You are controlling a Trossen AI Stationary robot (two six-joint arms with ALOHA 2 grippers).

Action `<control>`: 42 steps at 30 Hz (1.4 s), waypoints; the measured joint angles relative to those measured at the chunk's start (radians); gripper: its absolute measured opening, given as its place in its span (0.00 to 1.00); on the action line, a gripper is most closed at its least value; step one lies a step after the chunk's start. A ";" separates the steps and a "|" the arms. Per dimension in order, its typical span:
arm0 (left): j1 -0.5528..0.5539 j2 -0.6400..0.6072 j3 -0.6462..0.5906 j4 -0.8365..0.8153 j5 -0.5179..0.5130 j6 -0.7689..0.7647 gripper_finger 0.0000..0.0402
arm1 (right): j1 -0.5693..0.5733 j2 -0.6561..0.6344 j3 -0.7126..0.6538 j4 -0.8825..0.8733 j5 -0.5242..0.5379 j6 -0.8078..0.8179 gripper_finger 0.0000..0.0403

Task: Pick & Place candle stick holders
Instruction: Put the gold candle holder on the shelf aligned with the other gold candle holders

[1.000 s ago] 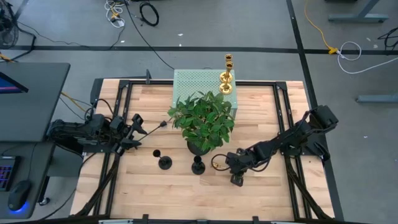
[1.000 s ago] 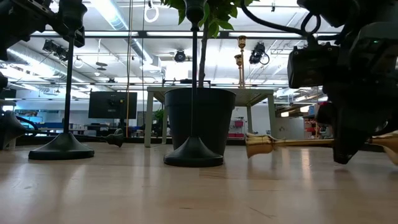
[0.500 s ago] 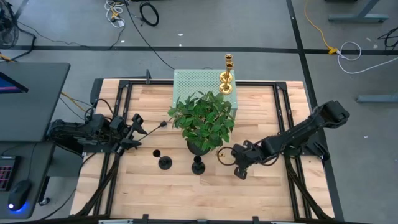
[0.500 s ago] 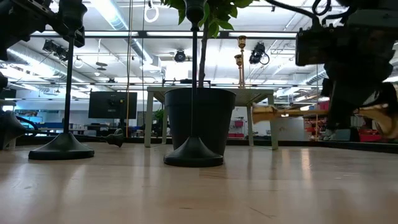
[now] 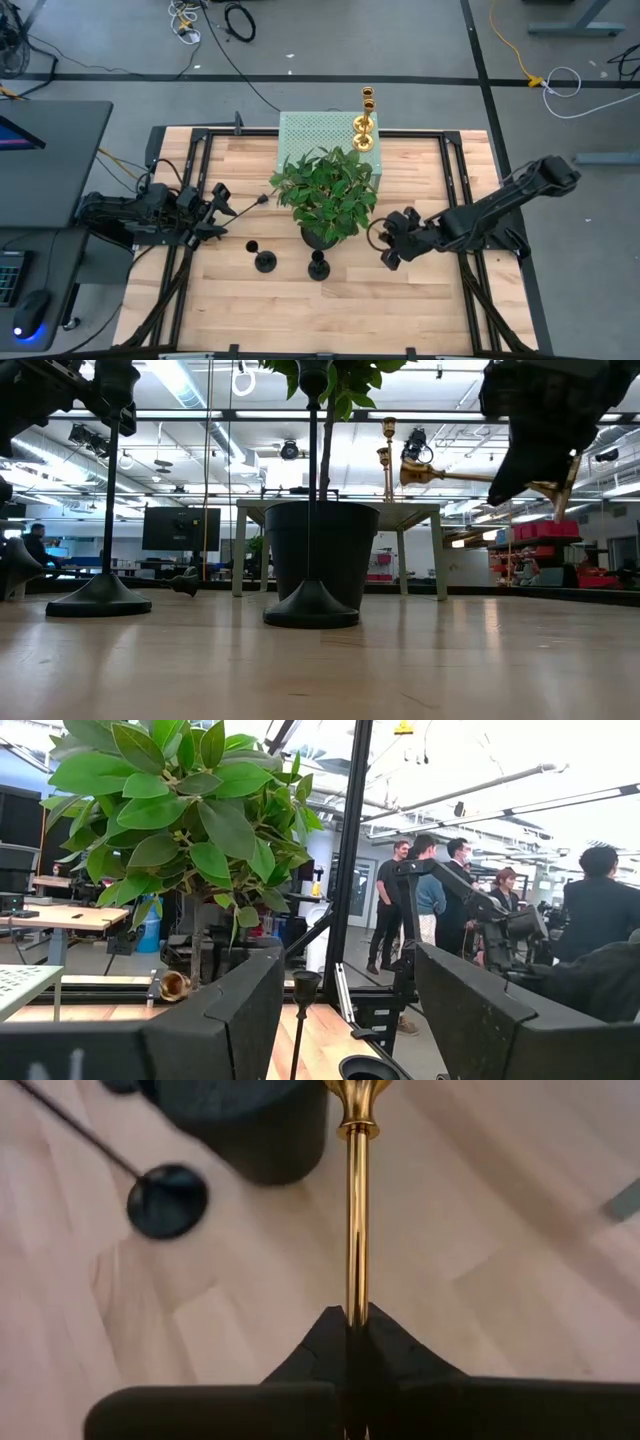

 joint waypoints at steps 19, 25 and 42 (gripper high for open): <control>0.000 0.000 0.000 0.000 0.000 0.000 0.56 | 0.000 -0.079 0.000 -0.014 0.371 -0.013 0.01; 0.000 0.000 0.000 0.000 0.000 0.000 0.56 | 0.000 -0.139 0.000 -0.007 0.502 -0.059 0.01; 0.000 0.000 0.000 0.000 0.000 0.000 0.56 | -0.050 -0.314 -0.185 0.404 0.635 -0.383 0.01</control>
